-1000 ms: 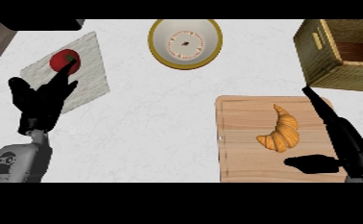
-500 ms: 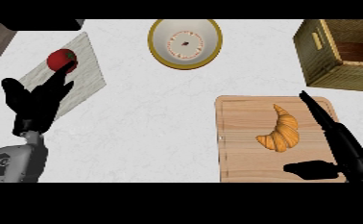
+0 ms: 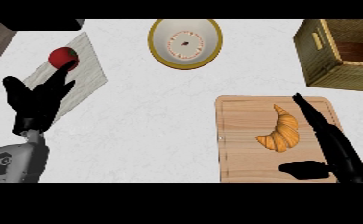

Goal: Pick the croissant from the cutting board and place it in the basket

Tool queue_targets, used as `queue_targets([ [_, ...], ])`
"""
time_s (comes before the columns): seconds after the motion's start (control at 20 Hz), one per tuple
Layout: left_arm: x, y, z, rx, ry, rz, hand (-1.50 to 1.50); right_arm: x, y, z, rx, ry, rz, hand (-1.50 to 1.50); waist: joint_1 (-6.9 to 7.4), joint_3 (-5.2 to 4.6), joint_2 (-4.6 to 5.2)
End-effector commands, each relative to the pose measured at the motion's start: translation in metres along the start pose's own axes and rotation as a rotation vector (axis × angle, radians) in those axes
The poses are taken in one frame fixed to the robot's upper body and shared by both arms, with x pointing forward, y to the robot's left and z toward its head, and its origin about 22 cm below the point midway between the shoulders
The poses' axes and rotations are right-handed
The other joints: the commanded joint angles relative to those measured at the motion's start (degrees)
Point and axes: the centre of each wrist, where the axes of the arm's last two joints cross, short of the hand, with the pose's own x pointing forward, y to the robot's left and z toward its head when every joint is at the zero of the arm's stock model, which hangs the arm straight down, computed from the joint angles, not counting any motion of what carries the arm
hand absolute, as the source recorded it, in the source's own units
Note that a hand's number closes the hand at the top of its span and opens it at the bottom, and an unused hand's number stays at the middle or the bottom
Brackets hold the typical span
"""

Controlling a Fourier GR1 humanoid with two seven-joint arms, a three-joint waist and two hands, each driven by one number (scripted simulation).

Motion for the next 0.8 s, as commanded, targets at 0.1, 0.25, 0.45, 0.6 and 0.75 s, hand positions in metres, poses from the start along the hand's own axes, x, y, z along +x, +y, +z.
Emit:
queue_targets([
  [0.1, 0.002, 0.019, -0.003, 0.004, -0.006, 0.011, 0.0, 0.013, 0.013, 0.01, -0.014, 0.024, 0.045, -1.5, -0.14, -0.02, -0.03],
  [0.25, 0.006, 0.013, 0.004, 0.002, 0.016, 0.009, 0.0, -0.008, 0.038, 0.002, 0.04, 0.019, 0.111, 1.5, 0.09, 0.0, -0.01],
  [0.45, 0.008, -0.003, 0.011, -0.003, -0.011, -0.011, 0.0, -0.004, 0.026, -0.026, 0.072, -0.007, 0.189, 1.5, 0.3, 0.01, -0.02],
  [0.6, 0.004, 0.006, -0.018, -0.006, -0.013, 0.009, 0.0, 0.004, 0.026, -0.029, 0.064, -0.011, 0.16, 1.5, -0.07, -0.01, 0.05],
  [0.75, -0.006, 0.011, -0.006, -0.005, 0.007, 0.008, 0.0, -0.007, 0.047, -0.035, 0.06, -0.023, 0.19, 1.5, 0.18, 0.0, 0.07],
])
